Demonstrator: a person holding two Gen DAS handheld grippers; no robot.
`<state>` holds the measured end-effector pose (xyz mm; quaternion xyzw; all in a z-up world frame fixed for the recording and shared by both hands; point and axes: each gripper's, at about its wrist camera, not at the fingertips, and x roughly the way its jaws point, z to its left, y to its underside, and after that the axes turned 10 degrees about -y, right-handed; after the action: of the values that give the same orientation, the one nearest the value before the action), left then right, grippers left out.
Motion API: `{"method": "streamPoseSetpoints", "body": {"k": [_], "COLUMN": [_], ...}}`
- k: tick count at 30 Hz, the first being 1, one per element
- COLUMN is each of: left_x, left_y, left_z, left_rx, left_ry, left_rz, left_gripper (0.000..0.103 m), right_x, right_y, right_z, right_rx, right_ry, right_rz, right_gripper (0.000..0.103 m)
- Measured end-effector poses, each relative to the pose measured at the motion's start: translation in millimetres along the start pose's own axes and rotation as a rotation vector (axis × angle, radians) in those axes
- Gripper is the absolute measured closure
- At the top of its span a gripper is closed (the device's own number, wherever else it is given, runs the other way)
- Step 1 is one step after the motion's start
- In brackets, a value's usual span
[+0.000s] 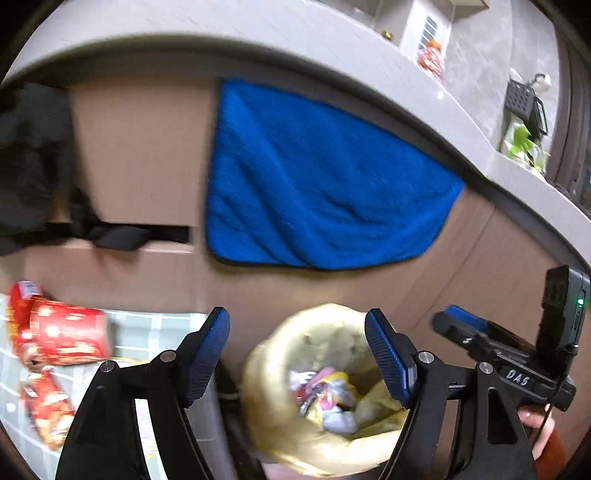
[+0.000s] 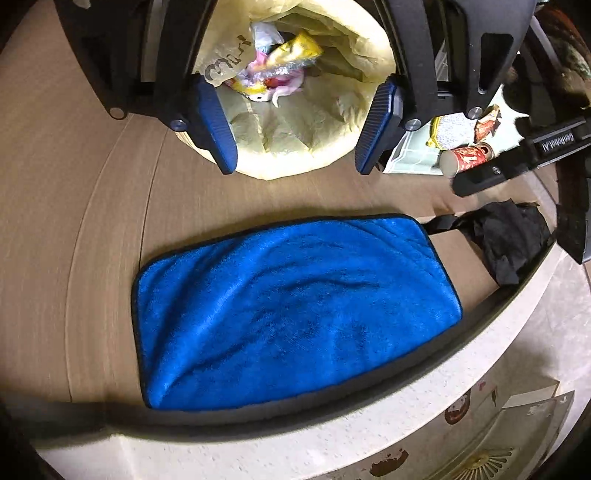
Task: Collect trash
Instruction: 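Move the left tool to the table and grasp the red can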
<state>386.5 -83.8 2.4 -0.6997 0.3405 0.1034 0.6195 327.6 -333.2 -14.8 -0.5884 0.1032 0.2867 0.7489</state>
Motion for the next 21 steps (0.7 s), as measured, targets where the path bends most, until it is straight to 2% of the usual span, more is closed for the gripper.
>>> {"method": "streamPoseSetpoints", "body": {"k": [2, 7, 10, 14, 17, 21], "left_x": [-15.5, -52.0, -69.6, -84.0, -84.2, -71.8], "left_y": [0.8, 7.3, 14.3, 28.8, 44.2, 66.3], "left_z": [17.4, 72.1, 115.5, 181.1, 215.3, 237.4], "left_rx": [-0.003, -0.009, -0.059, -0.184, -0.259, -0.302], "left_ry": [-0.048, -0.182, -0.247, -0.300, -0.323, -0.356], "left_rz": [-0.025, -0.070, -0.071, -0.040, -0.007, 0.062], "left_gripper": [0.027, 0.027, 0.027, 0.027, 0.027, 0.027], "right_x": [-3.7, -16.0, -12.6, 1.1, 14.9, 32.3], "right_y": [-1.7, -4.6, -6.3, -4.3, 0.8, 11.2], "right_z": [7.3, 37.3, 58.7, 91.6, 112.9, 137.5], "right_rx": [0.009, -0.048, -0.067, -0.109, -0.134, -0.147], "right_ry": [-0.013, -0.009, -0.051, -0.089, -0.111, -0.141], "right_rz": [0.014, -0.038, -0.043, -0.024, 0.003, 0.046], "right_gripper": [0.039, 0.039, 0.039, 0.039, 0.039, 0.039]}}
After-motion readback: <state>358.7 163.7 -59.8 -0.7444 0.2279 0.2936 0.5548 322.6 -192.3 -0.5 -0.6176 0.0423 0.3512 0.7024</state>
